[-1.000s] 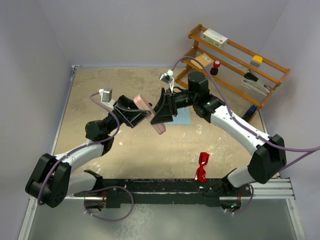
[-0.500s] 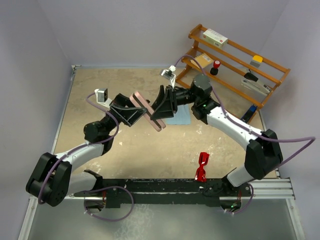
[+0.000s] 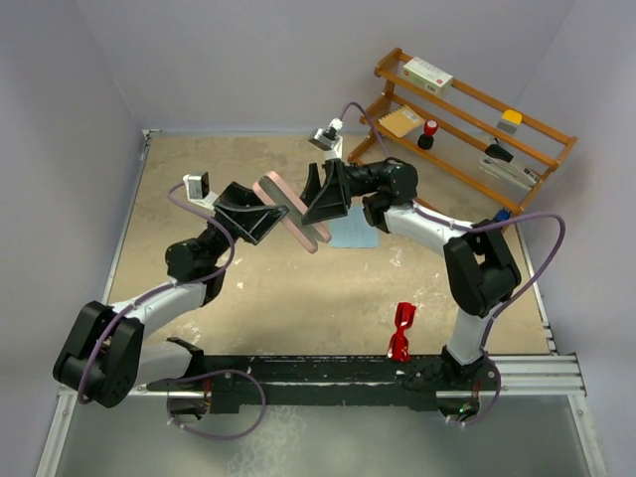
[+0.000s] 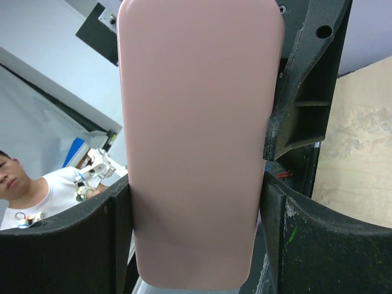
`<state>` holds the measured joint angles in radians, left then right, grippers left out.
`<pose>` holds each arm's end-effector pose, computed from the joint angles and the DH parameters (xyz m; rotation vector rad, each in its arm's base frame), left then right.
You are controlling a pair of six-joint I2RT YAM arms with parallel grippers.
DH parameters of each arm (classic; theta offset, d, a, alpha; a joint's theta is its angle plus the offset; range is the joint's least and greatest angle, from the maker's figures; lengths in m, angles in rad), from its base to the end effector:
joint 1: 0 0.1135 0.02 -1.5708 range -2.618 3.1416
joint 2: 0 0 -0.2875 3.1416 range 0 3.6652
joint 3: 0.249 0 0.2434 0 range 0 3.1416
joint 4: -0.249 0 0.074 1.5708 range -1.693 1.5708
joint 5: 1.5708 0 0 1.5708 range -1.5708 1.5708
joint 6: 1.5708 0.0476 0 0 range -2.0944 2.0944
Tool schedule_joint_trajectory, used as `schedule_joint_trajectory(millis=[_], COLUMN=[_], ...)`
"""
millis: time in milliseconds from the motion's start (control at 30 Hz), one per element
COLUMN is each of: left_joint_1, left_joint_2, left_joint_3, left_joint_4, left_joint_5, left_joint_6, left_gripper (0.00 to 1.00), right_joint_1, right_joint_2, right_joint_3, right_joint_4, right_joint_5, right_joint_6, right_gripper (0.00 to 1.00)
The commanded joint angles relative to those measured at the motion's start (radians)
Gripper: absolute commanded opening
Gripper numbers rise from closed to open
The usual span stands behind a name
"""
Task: Organize the sunglasses
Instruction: Open the sunglasses case.
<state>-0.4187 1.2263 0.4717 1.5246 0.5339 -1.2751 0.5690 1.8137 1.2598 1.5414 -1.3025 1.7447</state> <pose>0.1897 -0.1109 0.3463 0.1561 1.0659 -1.7655 0.2862 0.2375 0.3918 -1.0255 1.4744 2.2090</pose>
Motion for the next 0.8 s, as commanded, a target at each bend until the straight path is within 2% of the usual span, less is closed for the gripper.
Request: schedule_joint_trajectory(millis=[0, 367, 767], left_joint_1=[-0.025, -0.025, -0.026], left_joint_2=[0.007, -0.007, -0.068], left_joint_3=[0.038, 0.125, 0.147], left_joint_4=[0.196, 0.196, 0.196], left_joint_5=[0.175, 0.2, 0.225], left_joint_6=[0.012, -0.005, 0.008], left_gripper=[0.41, 0.42, 0.42], right_joint_1=[0.034, 0.035, 0.035], right_joint_2=[-0.002, 0.092, 0.065], right_joint_3=[0.12, 0.372, 0.456], right_joint_4=[0.239, 0.246, 0.249], right_joint_5=[0.181, 0.229, 0.258], right_joint_6=[0.194, 0.281, 0.365], right_gripper=[0.0, 0.0, 0.0])
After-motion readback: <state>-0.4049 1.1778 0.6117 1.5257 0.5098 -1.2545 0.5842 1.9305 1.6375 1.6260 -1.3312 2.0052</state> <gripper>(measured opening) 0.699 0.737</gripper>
